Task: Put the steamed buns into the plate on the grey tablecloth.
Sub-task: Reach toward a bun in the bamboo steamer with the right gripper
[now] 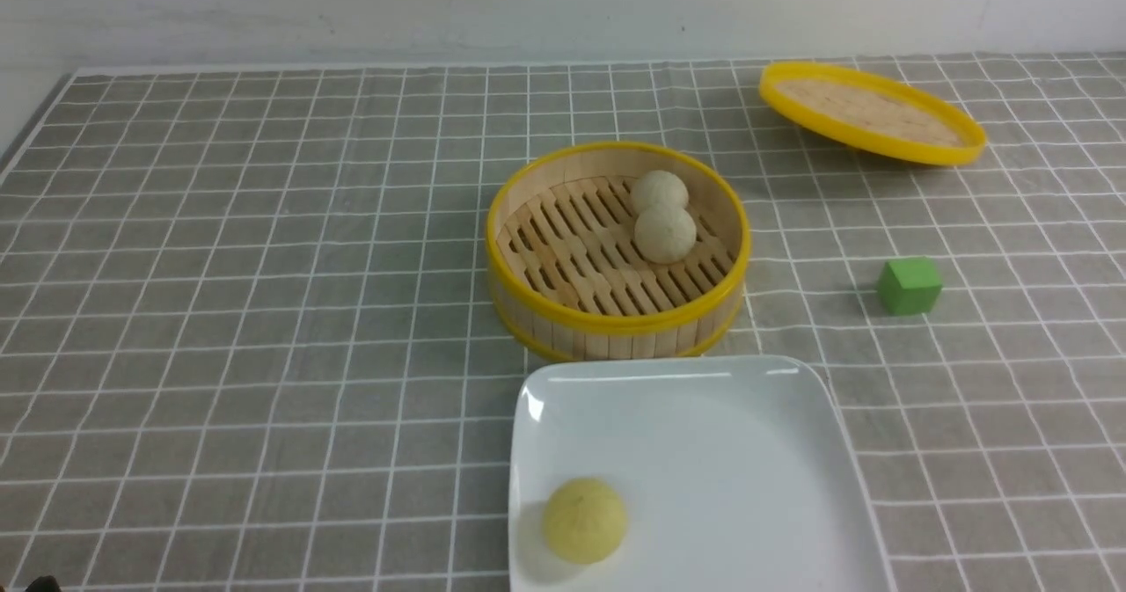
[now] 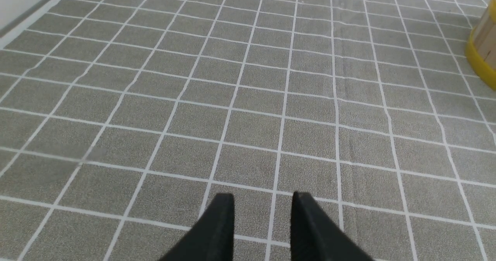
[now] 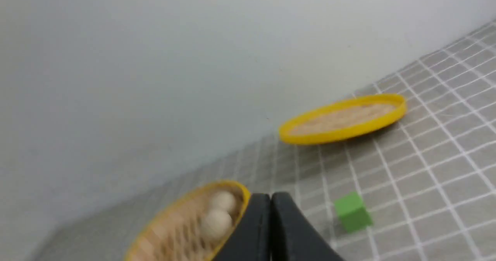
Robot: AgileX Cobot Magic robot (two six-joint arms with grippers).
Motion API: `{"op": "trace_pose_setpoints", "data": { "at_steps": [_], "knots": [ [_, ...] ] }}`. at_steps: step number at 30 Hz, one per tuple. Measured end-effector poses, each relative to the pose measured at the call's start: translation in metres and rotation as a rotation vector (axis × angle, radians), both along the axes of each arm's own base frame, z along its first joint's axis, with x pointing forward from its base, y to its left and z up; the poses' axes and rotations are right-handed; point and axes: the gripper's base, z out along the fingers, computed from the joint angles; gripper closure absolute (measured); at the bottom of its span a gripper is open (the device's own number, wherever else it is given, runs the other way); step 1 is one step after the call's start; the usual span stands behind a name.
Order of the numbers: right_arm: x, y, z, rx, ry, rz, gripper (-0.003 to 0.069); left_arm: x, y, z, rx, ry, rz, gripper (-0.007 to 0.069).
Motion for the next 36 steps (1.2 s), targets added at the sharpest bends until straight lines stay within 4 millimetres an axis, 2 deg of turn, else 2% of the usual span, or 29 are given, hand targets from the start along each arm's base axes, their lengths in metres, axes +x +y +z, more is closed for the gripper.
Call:
{"op": "trace_pose_setpoints", "data": {
  "at_steps": [1, 3, 4, 5, 8, 11, 13, 16, 19, 23, 25, 26, 29, 31, 32, 34, 36],
  "knots": [
    [0.013, 0.001, 0.01, -0.07, 0.131, 0.021, 0.0663, 0.0, 0.0, 0.0, 0.0, 0.0, 0.0, 0.0385],
    [0.036, 0.001, 0.01, -0.164, 0.385, 0.053, 0.0661, 0.0, 0.0, 0.0, 0.0, 0.0, 0.0, 0.0385],
    [0.035, 0.001, 0.009, -0.172, 0.4, 0.055, 0.0661, 0.0, 0.0, 0.0, 0.0, 0.0, 0.0, 0.0385],
    [0.059, -0.001, 0.003, -0.233, 0.602, 0.072, 0.0657, 0.0, 0.0, 0.0, 0.0, 0.0, 0.0, 0.0385],
    [0.093, -0.003, -0.004, -0.284, 0.766, 0.086, 0.0651, 0.0, 0.0, 0.0, 0.0, 0.0, 0.0, 0.0385],
    [0.151, 0.006, -0.01, -0.321, 0.882, 0.184, 0.0635, 0.0, 0.0, 0.0, 0.0, 0.0, 0.0, 0.0386],
    [0.175, 0.02, -0.006, -0.34, 0.873, 0.262, 0.0622, 0.0, 0.0, 0.0, 0.0, 0.0, 0.0, 0.0386],
    [0.213, 0.055, -0.003, -0.377, 0.843, 0.402, 0.0578, 0.0, 0.0, 0.0, 0.0, 0.0, 0.0, 0.0386],
    [0.244, 0.092, -0.004, -0.42, 0.823, 0.499, 0.0512, 0.0, 0.0, 0.0, 0.0, 0.0, 0.0, 0.0386],
    [0.283, 0.141, -0.017, -0.485, 0.812, 0.583, 0.0404, 0.0, 0.0, 0.0, 0.0, 0.0, 0.0, 0.0386],
    [0.293, 0.152, -0.021, -0.49, 0.812, 0.595, 0.0379, 0.0, 0.0, 0.0, 0.0, 0.0, 0.0, 0.0385],
    [0.304, 0.164, -0.027, -0.491, 0.814, 0.604, 0.0349, 0.0, 0.0, 0.0, 0.0, 0.0, 0.0, 0.0384],
    [0.326, 0.182, -0.037, -0.497, 0.806, 0.617, 0.0307, 0.0, 0.0, 0.0, 0.0, 0.0, 0.0, 0.0385],
    [0.344, 0.194, -0.047, -0.496, 0.799, 0.621, 0.0293, 0.0, 0.0, 0.0, 0.0, 0.0, 0.0, 0.0385],
    [0.346, 0.195, -0.048, -0.495, 0.798, 0.621, 0.0292, 0.0, 0.0, 0.0, 0.0, 0.0, 0.0, 0.0384],
    [0.367, 0.205, -0.065, -0.5, 0.79, 0.619, 0.0289, 0.0, 0.0, 0.0, 0.0, 0.0, 0.0, 0.0384],
    [0.374, 0.207, -0.071, -0.509, 0.787, 0.616, 0.0291, 0.0, 0.0, 0.0, 0.0, 0.0, 0.0, 0.0384]
  ]
}}
